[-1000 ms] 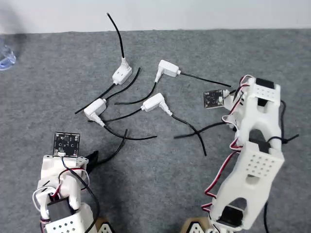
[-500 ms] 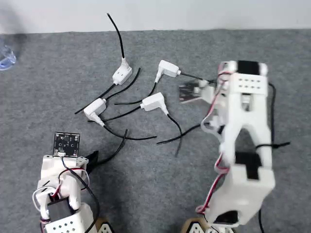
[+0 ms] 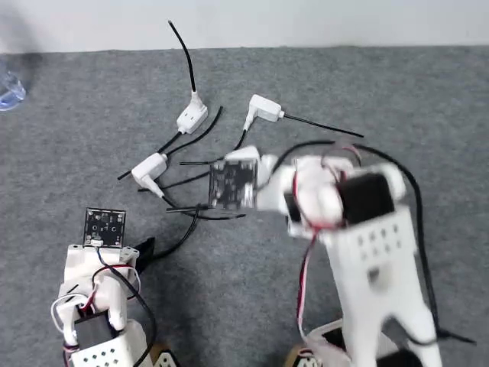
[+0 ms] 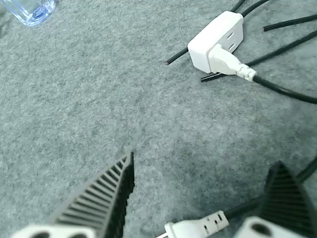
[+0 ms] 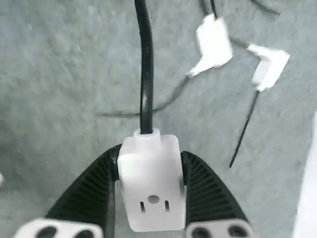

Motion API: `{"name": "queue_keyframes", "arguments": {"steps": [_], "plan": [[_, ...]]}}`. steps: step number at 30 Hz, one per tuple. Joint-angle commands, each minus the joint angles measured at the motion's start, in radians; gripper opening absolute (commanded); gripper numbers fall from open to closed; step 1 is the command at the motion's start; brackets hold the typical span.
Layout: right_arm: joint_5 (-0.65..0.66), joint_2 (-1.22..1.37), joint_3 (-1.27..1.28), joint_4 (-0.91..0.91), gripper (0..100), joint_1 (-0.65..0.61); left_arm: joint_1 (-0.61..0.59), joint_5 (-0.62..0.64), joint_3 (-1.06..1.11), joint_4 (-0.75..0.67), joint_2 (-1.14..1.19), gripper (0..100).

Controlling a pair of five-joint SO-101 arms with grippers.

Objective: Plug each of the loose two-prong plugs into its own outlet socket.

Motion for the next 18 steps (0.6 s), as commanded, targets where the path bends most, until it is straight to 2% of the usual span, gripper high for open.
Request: {"name": "queue_keyframes", "arguments": {"steps": [1, 4, 6, 11, 18], "plan": [[-0.089, -0.091, 0.149, 0.045, 0.8, -0.074, 0.008, -0.009, -0.008, -0.018, -0.003, 39], [-0.103, -0.091, 0.356, 0.022, 0.8, -0.168, 0.006, -0.009, -0.008, -0.018, -0.003, 39], [-0.124, -0.102, 0.483, -0.067, 0.8, -0.206, 0.006, -0.009, -0.008, -0.018, -0.003, 39], [-0.158, -0.096, 0.727, -0.337, 0.8, -0.208, 0.006, -0.009, -0.008, -0.018, -0.003, 39], [-0.160, -0.022, 0.884, -0.559, 0.8, -0.206, 0.006, -0.009, -0.008, -0.018, -0.003, 39]]}}
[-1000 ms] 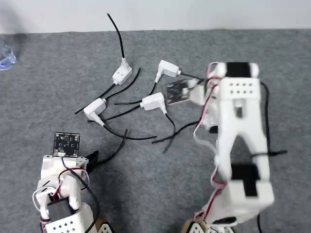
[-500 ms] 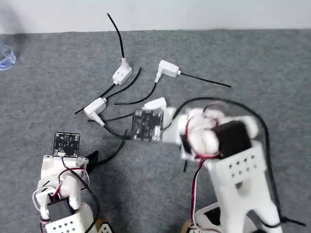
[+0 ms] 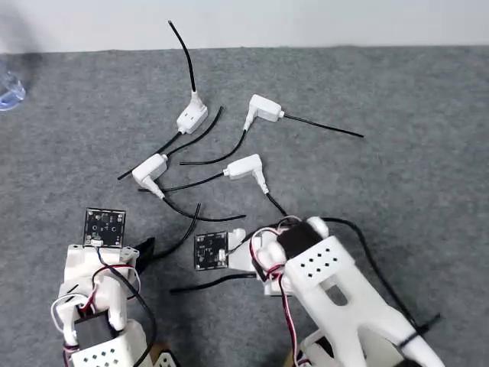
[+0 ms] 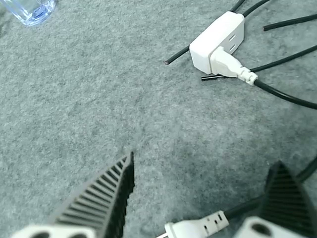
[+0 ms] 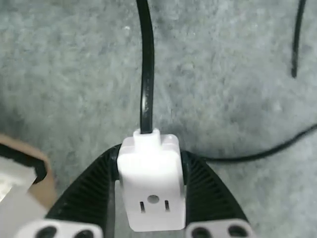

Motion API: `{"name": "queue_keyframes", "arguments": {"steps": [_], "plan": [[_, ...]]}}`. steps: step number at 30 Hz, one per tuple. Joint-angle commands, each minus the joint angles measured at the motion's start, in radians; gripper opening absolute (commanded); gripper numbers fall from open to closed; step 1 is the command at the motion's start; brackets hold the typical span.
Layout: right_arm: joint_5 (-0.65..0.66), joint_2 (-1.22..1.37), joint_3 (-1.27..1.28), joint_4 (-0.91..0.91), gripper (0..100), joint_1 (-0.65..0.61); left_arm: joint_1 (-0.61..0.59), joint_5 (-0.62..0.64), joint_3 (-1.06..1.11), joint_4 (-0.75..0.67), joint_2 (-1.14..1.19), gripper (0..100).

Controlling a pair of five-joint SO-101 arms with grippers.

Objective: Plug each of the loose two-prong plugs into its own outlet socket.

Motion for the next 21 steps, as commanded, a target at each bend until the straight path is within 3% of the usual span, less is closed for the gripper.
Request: {"name": "queue_keyframes", "arguments": {"steps": [1, 9, 11, 16, 18, 21], "plan": [[-0.011, 0.038, 0.032, -0.119, 0.8, -0.004, 0.006, -0.009, -0.008, -0.018, -0.003, 39], [-0.015, 0.205, 0.052, -0.334, 2.5, 0.048, 0.006, -0.009, -0.008, -0.018, -0.003, 39], [-0.015, 0.229, 0.052, -0.341, 9.9, 0.045, 0.006, -0.009, -0.008, -0.018, -0.003, 39], [-0.051, 0.236, 0.052, -0.335, 41.7, 0.036, 0.006, -0.009, -0.008, -0.018, -0.003, 39], [-0.006, 0.214, 0.046, -0.303, 47.6, 0.018, 0.006, -0.009, -0.008, -0.020, -0.003, 39], [0.035, 0.136, -0.002, -0.163, 48.2, -0.008, 0.006, -0.009, -0.008, -0.020, -0.003, 39]]}}
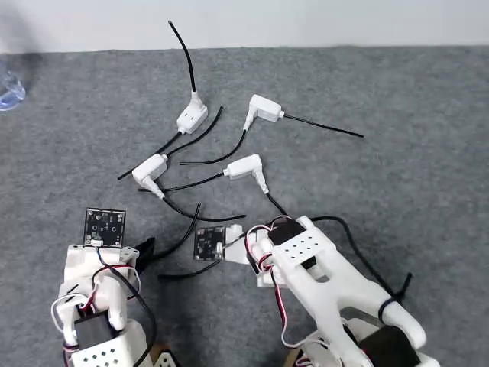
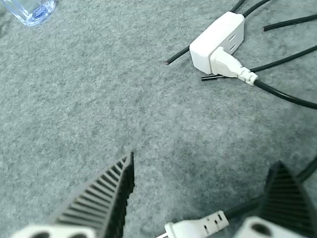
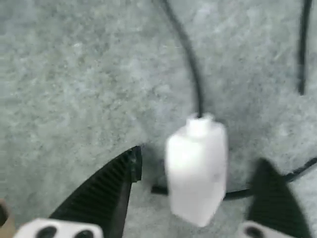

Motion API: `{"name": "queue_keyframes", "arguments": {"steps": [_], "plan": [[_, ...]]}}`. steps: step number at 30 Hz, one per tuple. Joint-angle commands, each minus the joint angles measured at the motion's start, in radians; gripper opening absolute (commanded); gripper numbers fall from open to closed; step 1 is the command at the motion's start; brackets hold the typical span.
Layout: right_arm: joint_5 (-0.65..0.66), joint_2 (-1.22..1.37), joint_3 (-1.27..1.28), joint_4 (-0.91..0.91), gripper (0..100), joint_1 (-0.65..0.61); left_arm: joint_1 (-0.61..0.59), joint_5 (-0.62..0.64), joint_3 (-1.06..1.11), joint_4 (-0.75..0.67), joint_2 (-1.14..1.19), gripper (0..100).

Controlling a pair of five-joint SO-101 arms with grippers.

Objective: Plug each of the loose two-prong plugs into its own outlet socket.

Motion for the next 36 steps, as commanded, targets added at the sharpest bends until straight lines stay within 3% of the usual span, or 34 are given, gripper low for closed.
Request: {"name": "queue_keyframes", "arguments": {"steps": [1, 7, 12, 25, 36], "plan": [[0.038, -0.107, -0.078, 0.156, 48.2, -0.027, 0.006, -0.009, -0.008, -0.020, -0.003, 39], [0.040, -0.223, -0.029, 0.226, 48.2, -0.024, 0.006, -0.011, -0.008, -0.020, -0.003, 39], [0.040, -0.209, 0.077, 0.068, 48.2, -0.002, 0.006, -0.011, -0.008, -0.018, -0.003, 39], [0.041, 0.041, 0.040, -0.361, 48.2, 0.239, 0.009, -0.011, -0.008, -0.009, -0.003, 39], [0.034, 0.165, -0.249, -0.211, 48.2, 0.242, 0.011, -0.011, -0.008, -0.011, -0.003, 39]]}}
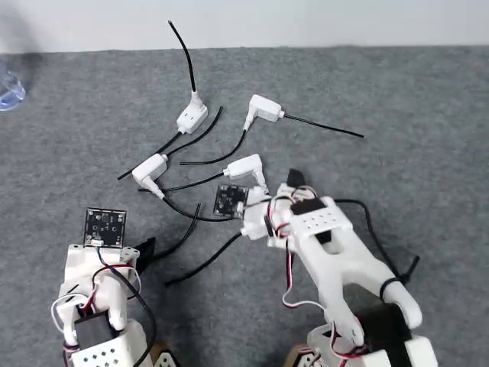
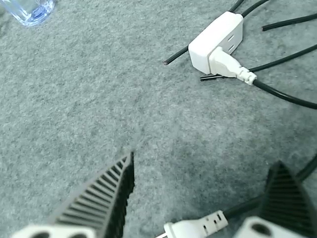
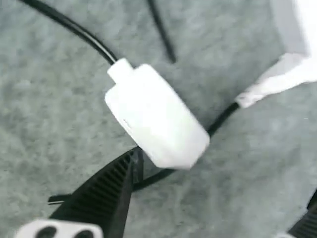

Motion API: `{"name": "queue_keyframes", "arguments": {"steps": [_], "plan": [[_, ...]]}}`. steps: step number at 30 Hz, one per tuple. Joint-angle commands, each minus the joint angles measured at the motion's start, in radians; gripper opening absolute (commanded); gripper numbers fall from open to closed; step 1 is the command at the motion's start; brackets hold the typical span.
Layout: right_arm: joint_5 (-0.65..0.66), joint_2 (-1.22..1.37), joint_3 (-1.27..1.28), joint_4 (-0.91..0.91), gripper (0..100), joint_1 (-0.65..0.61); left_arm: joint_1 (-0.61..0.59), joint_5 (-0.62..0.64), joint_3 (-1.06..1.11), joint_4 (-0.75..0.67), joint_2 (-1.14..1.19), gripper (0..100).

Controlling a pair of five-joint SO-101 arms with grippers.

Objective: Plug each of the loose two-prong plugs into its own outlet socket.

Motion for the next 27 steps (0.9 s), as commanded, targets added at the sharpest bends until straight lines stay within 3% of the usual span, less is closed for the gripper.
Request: {"name": "queue_keyframes", "arguments": {"steps": [1, 13, 20, 27], "plan": [[0.002, -0.016, -0.107, 0.042, 48.2, 0.012, 0.009, -0.011, -0.008, -0.011, -0.003, 39], [-0.002, 0.025, -0.126, -0.015, 48.2, 0.053, 0.009, -0.011, -0.008, -0.011, -0.003, 39], [-0.160, -0.328, -0.135, 0.133, 48.2, 0.107, 0.009, -0.011, -0.008, -0.011, -0.003, 39], [-0.308, -0.616, 0.028, 0.243, 48.2, 0.007, 0.002, -0.005, -0.010, -0.011, -0.011, 39]]}}
